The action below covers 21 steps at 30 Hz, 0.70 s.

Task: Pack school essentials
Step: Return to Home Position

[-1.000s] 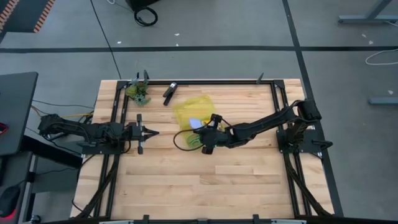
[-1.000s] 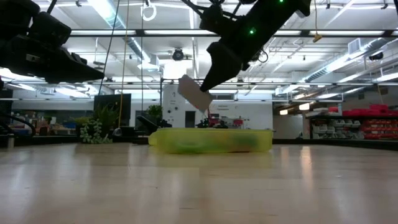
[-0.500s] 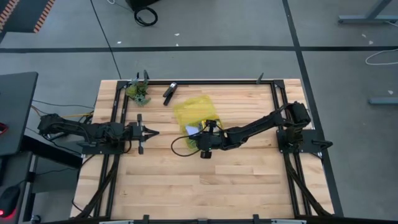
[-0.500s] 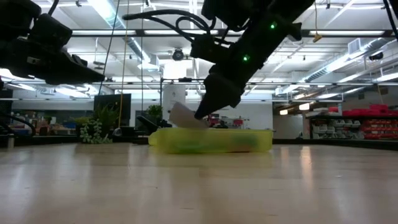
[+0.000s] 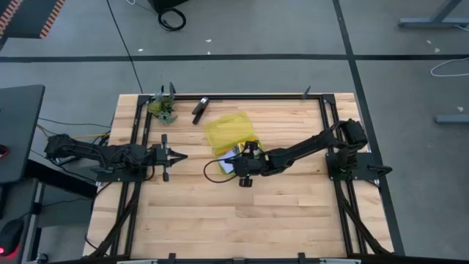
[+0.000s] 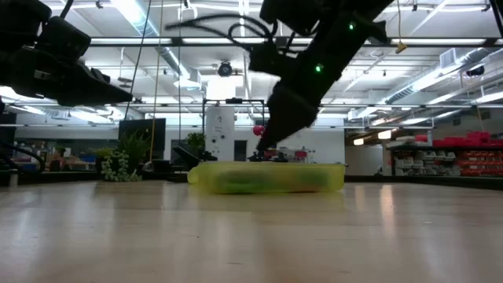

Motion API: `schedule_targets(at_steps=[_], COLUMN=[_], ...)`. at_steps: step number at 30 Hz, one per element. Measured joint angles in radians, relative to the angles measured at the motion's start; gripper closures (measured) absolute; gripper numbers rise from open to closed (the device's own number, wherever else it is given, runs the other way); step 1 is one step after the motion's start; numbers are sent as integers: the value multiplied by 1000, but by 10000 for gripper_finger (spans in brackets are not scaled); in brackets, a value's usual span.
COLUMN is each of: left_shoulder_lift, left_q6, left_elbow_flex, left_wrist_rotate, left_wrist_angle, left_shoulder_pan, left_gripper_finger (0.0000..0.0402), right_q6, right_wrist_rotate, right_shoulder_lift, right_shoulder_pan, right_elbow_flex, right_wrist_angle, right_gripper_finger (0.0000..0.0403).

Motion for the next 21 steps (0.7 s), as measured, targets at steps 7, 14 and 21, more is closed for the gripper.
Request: schedule_targets(at_steps=[7, 14, 21], left_shoulder_lift=[0, 0, 0], left_q6=[1, -3, -6], left_elbow_flex=[0, 0, 0], left_wrist_rotate=[0, 0, 1], left_wrist_angle=[-1, -1, -2], left_shoulder_pan=[0, 0, 0], left_gripper_finger=[389, 380, 386], right_q6=[40, 40, 40], right_wrist_rotate=[19, 12, -67], right_shoulder_lift=[-94, -193, -292], right_shoulder_pan=[-15, -39, -64], right_elbow_flex=[4, 3, -58], right_wrist_angle=[-25, -43, -20], right_gripper_finger=[290, 290, 290])
